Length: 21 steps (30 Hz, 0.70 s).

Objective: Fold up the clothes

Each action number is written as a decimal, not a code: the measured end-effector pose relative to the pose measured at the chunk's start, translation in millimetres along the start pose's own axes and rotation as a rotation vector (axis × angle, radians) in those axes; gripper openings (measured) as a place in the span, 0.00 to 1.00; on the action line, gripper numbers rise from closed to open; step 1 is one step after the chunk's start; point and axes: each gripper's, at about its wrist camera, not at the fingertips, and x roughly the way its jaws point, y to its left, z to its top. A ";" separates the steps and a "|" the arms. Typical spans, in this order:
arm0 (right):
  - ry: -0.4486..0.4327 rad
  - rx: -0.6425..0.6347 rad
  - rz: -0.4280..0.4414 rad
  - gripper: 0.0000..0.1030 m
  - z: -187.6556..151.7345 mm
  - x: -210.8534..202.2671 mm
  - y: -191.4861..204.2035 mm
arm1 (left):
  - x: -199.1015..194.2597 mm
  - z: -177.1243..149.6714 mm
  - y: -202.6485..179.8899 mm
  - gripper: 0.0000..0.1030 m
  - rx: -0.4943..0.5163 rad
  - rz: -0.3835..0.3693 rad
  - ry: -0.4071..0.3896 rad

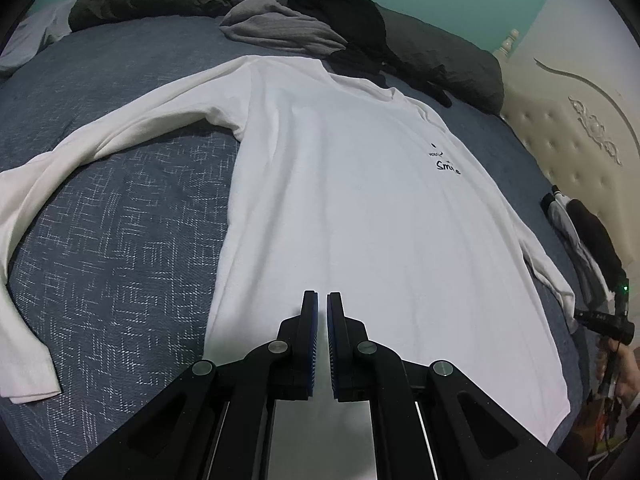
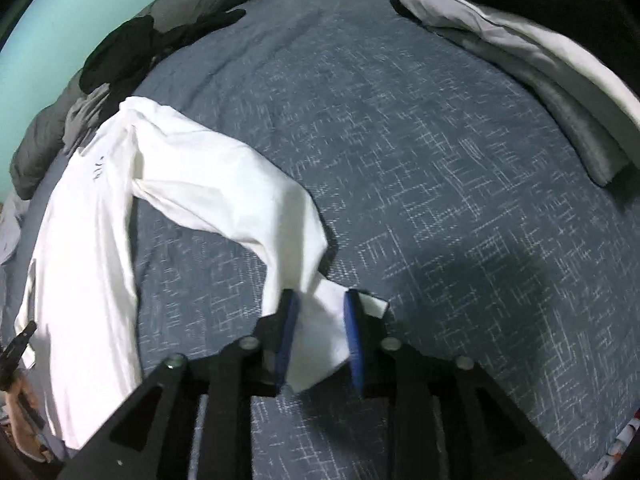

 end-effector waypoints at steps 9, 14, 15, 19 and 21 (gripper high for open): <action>-0.010 -0.014 0.008 0.33 -2.8 -1.4 0.6 | 2.2 -1.6 -0.1 0.05 -0.011 -0.031 0.002; -0.011 -0.037 0.029 0.33 -9.6 -4.1 -2.2 | -0.2 -0.6 -4.3 0.05 -0.002 -0.028 -0.015; -0.012 -0.043 0.030 0.33 -10.7 -4.1 -2.3 | -0.5 -1.0 -4.9 0.05 0.000 -0.028 -0.016; -0.018 -0.052 0.030 0.33 -11.6 -4.3 -1.2 | 2.3 -2.5 -3.3 0.05 -0.013 -0.030 0.000; -0.019 -0.068 0.025 0.33 -12.3 -4.6 1.0 | 3.6 -3.5 -2.1 0.05 -0.016 -0.012 0.007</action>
